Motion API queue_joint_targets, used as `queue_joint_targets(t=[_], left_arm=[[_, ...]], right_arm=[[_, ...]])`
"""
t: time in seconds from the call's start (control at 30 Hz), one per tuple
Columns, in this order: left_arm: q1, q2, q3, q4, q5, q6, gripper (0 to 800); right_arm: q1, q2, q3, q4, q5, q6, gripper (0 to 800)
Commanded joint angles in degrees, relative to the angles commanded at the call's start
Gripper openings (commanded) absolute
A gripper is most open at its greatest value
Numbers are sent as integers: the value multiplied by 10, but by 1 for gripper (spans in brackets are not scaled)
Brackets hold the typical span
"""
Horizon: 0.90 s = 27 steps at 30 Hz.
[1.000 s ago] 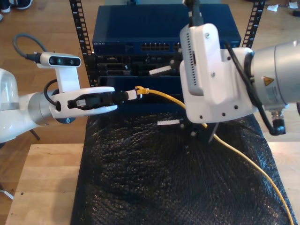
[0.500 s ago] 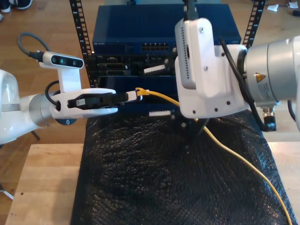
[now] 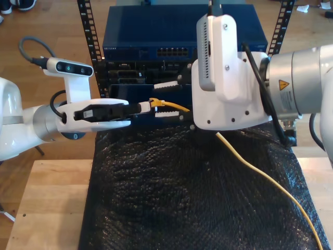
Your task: Grab the cable and plug it in
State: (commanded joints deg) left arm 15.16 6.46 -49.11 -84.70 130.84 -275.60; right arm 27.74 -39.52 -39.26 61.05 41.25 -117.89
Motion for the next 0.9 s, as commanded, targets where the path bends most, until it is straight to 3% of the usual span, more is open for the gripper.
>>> queue_joint_targets(t=[0.23,0.9], left_arm=[[0,4,-1,0,2,-11,31],[0,20,-2,2,18,-55,34]], right_arm=[[9,-2,2,0,0,2,302],[11,-2,7,0,0,1,259]])
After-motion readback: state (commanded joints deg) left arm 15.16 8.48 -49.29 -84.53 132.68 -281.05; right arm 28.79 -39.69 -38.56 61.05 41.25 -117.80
